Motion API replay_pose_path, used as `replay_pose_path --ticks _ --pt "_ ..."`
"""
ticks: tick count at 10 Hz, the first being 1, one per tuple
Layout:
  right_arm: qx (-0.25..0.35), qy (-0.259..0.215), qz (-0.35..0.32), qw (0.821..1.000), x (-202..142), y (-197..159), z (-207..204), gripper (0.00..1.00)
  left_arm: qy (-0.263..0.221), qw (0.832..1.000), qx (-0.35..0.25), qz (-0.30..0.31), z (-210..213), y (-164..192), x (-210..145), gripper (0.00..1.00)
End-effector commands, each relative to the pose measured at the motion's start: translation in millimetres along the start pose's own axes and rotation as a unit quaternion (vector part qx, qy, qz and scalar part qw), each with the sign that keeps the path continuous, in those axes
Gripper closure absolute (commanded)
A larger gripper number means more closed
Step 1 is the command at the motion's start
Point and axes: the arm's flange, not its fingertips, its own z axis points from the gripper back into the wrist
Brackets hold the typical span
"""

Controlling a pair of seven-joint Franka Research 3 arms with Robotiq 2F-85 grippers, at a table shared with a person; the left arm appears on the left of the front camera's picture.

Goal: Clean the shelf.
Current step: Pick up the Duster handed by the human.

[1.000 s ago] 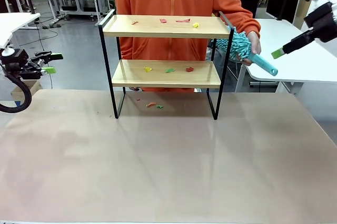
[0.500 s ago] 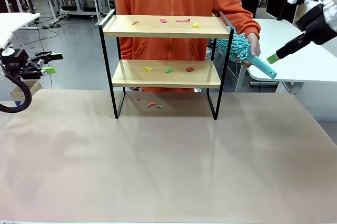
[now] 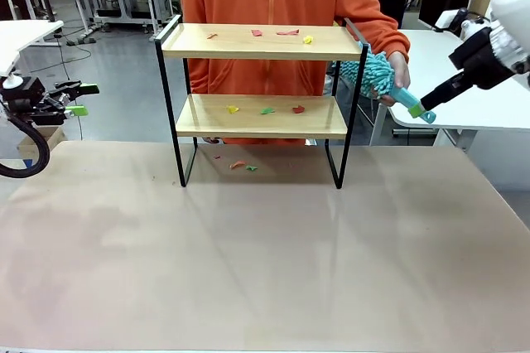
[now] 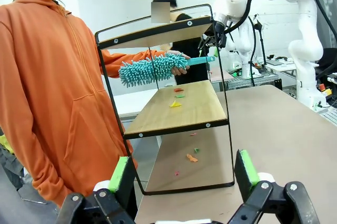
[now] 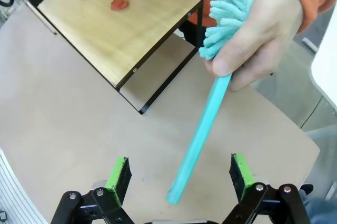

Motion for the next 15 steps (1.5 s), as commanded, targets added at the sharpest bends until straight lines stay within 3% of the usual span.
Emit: replay_pose_path --ticks 1,4,5,6,7,8,9,15 --pt "-0.026 -0.004 -0.018 0.999 1.9 2.9 -7.6 0.00 0.006 1.000 -0.001 -0.006 -1.3 -3.1 1.7 0.00" --pt "-0.030 0.000 -0.024 0.999 2.0 1.2 -8.4 0.00 0.006 1.000 -0.001 -0.006 -1.3 -3.1 1.7 0.00" --pt "-0.032 0.001 -0.024 0.999 1.7 0.4 -10.1 0.60 0.006 1.000 -0.001 -0.006 -1.3 -3.1 1.7 0.00" --pt "-0.035 0.001 -0.026 0.999 1.7 0.0 -11.2 0.60 0.006 1.000 -0.001 -0.006 -1.3 -3.1 1.7 0.00" --pt "-0.036 -0.001 -0.027 0.999 2.0 0.5 -11.3 1.00 0.006 1.000 -0.001 -0.006 -1.3 -3.1 1.7 0.00" --pt "-0.038 -0.004 -0.029 0.999 2.5 0.8 -10.4 0.65 0.006 1.000 -0.001 -0.006 -1.3 -3.1 1.7 0.00" --pt "-0.042 -0.008 -0.029 0.999 3.4 1.2 -9.5 1.00 0.006 1.000 -0.001 -0.006 -1.3 -3.1 1.7 0.00" --pt "-0.054 -0.006 -0.035 0.998 8.2 1.1 -5.8 1.00 0.006 1.000 -0.001 -0.006 -1.3 -3.1 1.7 0.00"
